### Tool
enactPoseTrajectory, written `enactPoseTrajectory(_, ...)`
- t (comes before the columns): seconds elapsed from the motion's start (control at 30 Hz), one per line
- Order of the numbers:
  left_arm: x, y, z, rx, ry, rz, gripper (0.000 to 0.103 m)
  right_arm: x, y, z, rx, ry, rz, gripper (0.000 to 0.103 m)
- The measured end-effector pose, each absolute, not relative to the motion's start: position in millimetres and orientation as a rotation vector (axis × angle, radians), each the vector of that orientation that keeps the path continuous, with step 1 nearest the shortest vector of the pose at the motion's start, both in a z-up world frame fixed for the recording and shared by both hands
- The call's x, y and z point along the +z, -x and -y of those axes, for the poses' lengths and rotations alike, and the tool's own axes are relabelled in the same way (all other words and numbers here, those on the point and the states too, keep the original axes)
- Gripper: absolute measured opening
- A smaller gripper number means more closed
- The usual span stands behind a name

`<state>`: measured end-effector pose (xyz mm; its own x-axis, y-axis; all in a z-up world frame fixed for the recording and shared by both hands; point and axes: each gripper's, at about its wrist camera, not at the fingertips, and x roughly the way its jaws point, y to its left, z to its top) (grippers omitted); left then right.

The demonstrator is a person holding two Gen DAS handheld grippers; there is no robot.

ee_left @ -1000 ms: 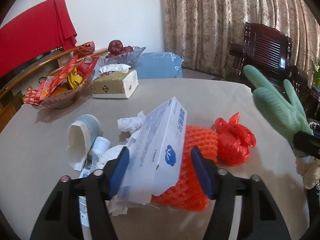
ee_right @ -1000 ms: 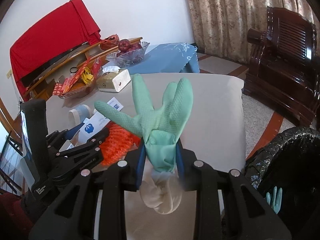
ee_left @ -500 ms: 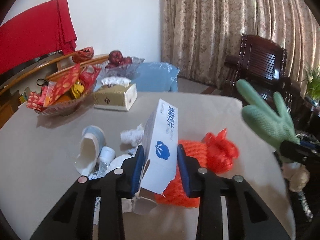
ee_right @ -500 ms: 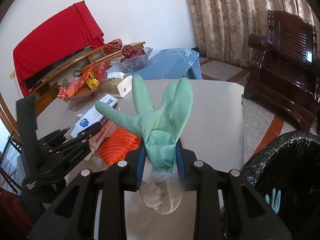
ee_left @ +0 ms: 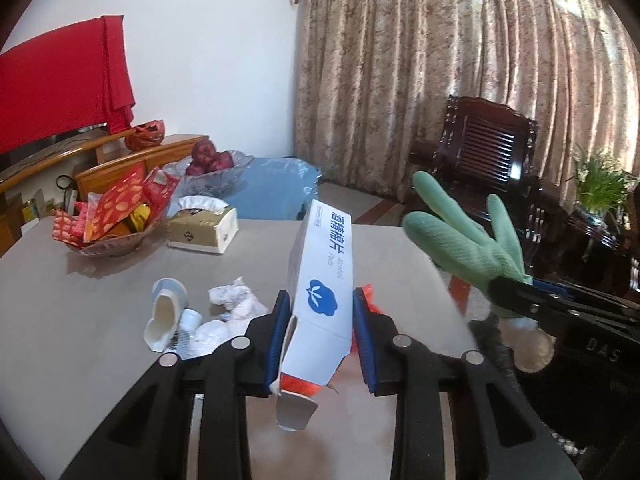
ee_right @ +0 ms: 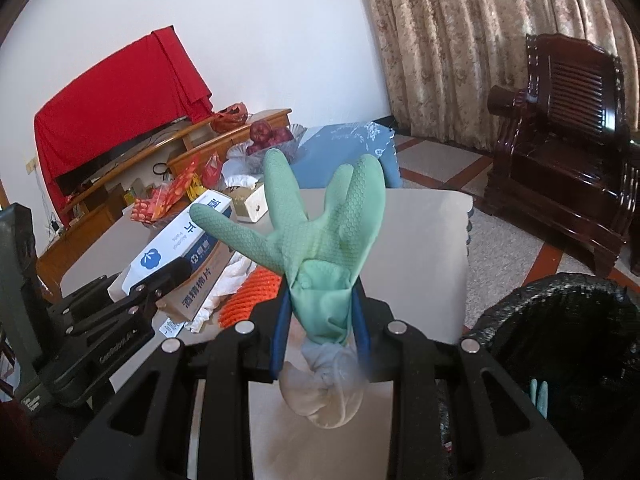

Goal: Collect trash
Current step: 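Carry box and glove over the bin and open both grippers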

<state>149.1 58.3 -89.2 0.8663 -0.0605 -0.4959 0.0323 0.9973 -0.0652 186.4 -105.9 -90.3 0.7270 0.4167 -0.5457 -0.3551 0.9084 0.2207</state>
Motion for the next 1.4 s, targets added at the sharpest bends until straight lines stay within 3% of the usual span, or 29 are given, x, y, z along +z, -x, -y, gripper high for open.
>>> enactPoseTrajectory(0.87,-64,-132,93,-0.382,0.011,-0.487,0.031,-77,-110,263,0.142,-0.153,-0.553,0.027)
enactPoseTrajectory(1.4,-111,-163,185,-0.524,-0.031,-0.586,0.031,-148,-124,339,-0.015,-0.207,-0.67,0.027)
